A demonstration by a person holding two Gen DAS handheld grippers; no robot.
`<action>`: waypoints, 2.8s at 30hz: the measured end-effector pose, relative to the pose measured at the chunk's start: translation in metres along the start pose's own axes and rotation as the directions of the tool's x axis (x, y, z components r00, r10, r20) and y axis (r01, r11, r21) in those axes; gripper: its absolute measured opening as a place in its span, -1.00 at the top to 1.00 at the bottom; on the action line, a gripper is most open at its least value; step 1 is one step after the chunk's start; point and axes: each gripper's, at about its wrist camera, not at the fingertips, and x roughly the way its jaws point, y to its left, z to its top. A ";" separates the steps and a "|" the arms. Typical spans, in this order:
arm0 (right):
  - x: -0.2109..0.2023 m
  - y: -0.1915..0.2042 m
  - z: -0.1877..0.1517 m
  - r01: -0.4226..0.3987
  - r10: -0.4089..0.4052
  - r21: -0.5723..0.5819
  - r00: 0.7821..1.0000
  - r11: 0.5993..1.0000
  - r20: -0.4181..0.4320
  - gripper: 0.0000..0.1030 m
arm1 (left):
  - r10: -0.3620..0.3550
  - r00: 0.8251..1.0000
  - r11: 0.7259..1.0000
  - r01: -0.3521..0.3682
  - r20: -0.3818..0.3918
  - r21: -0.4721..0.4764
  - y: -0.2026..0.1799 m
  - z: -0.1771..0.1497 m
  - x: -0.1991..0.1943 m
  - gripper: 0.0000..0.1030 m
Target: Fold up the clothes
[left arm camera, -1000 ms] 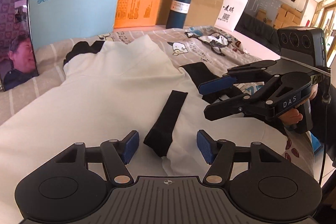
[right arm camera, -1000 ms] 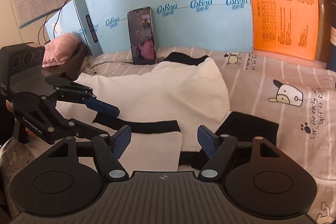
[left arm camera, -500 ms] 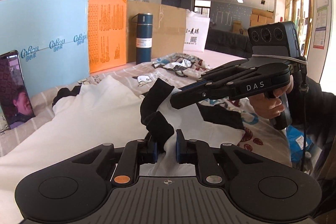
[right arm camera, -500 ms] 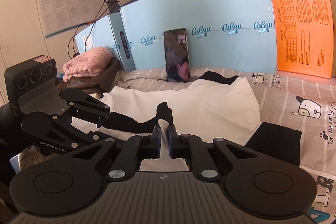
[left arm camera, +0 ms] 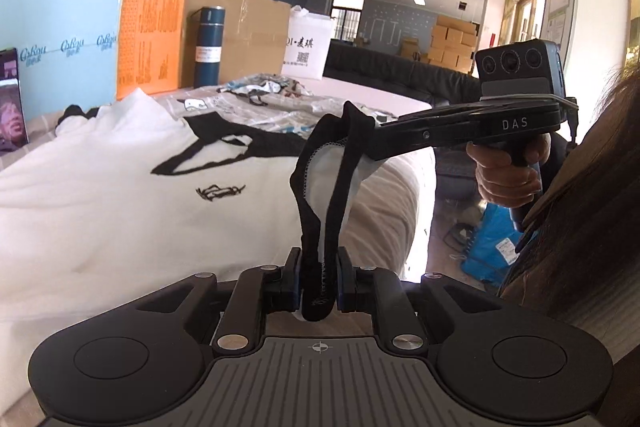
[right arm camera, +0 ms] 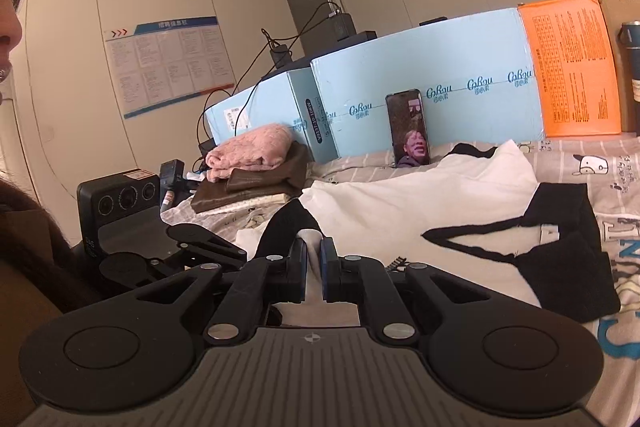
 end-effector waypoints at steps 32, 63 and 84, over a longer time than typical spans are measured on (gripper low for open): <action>0.232 0.049 0.016 -0.348 0.124 -0.412 0.869 0.842 -0.480 0.05 | 0.225 0.966 0.965 -0.203 -0.131 0.165 0.154 -0.012 -0.094 -0.30; 0.177 0.045 -0.005 -0.459 0.361 -0.112 0.807 0.881 -0.466 0.29 | 0.168 0.979 0.984 -0.159 -0.112 0.081 0.051 -0.048 -0.150 0.58; 0.252 0.022 0.045 -0.355 0.311 -0.092 0.896 0.930 -0.317 -0.28 | 0.451 0.888 0.776 -0.439 -0.087 -0.453 0.287 0.026 -0.081 -0.28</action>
